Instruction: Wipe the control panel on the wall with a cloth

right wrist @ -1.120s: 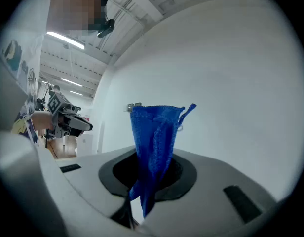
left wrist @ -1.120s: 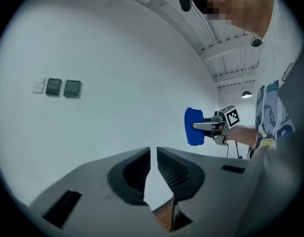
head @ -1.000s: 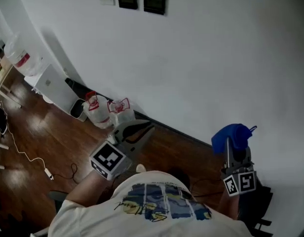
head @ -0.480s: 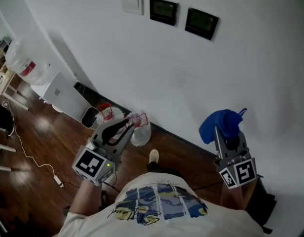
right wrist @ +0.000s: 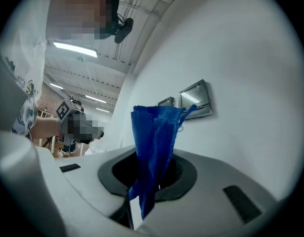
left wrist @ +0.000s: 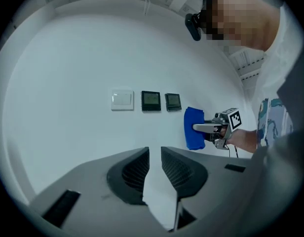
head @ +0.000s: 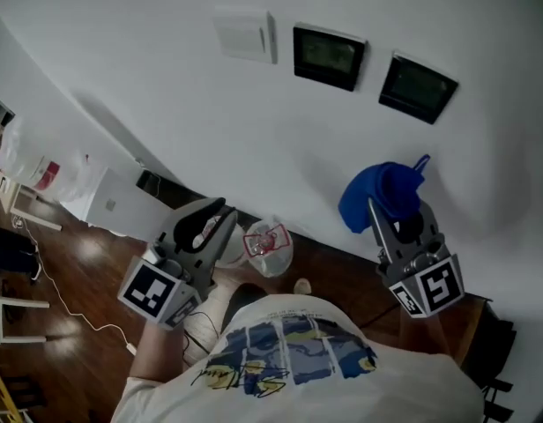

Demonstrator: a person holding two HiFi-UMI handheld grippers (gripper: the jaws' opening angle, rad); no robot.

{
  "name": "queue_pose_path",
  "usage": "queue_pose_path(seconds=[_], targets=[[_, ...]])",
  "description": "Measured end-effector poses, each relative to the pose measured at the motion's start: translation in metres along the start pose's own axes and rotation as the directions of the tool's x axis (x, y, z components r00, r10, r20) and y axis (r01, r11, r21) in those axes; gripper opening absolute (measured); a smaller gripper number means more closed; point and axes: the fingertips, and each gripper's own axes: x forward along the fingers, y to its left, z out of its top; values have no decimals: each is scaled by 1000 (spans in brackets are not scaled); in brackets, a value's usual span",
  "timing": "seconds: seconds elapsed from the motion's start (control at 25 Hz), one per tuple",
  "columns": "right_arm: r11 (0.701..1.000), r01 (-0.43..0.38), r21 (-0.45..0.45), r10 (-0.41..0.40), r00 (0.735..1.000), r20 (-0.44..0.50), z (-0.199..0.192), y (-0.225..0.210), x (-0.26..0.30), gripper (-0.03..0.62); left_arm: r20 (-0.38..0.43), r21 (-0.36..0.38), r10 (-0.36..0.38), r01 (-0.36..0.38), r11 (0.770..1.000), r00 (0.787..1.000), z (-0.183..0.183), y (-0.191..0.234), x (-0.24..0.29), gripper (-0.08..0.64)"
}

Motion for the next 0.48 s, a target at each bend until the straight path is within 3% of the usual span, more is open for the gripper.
queue_pose_path(seconds=[0.12, 0.28, 0.48], targets=[[997, 52, -55, -53, 999, -10, 11, 9, 30, 81, 23, 28, -107, 106, 994, 994, 2, 30, 9, 72], [981, 170, -89, -173, 985, -22, 24, 25, 74, 80, 45, 54, -278, 275, 960, 960, -1, 64, 15, 72], [942, 286, -174, -292, 956, -7, 57, 33, 126, 78, 53, 28, -387, 386, 922, 920, -14, 97, 10, 72]])
